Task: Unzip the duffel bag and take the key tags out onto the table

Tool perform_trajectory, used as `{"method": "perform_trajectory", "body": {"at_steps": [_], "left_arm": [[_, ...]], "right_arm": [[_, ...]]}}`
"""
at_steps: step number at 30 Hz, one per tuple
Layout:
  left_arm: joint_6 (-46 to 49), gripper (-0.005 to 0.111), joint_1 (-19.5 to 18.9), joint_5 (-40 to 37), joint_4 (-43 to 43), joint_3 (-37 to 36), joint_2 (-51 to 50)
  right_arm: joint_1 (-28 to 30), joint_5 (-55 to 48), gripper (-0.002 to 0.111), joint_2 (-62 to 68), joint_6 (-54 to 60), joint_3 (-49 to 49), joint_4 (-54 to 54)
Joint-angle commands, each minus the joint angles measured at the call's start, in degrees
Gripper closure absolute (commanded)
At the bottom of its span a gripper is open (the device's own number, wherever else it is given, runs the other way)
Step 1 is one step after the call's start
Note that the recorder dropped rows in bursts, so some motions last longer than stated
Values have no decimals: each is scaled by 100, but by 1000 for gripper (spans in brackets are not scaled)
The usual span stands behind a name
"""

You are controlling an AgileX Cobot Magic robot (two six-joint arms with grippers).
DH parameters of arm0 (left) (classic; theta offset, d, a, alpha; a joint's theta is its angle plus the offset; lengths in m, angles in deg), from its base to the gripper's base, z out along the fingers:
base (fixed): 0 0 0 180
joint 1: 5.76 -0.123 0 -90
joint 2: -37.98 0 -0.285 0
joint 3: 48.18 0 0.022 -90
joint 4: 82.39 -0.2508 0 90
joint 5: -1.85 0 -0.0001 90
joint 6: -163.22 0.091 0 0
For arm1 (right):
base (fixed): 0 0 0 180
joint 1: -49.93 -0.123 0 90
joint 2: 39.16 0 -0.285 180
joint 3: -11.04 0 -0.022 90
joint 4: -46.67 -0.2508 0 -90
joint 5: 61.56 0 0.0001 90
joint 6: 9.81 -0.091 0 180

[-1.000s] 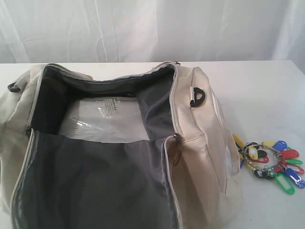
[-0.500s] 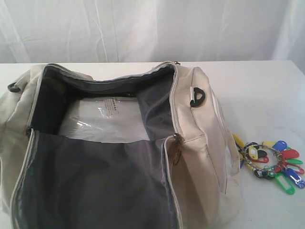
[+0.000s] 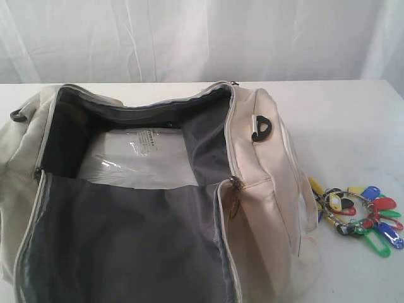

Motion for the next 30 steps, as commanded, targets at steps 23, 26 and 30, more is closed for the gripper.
{"method": "perform_trajectory", "body": {"at_steps": [23,26,30], "left_arm": [[-1634,107,-16,-516,-1217,-37,30],[-1645,107,-16,-527,-1217,-37,30],[-1412,107,-172,-1052,-1351,-37,135]], "right_arm": [[15,-50,108,-19,63,-29,24],[15,-40,108,-19,63,-29,24],[15,-40,108,-19,63,-29,24]]}}
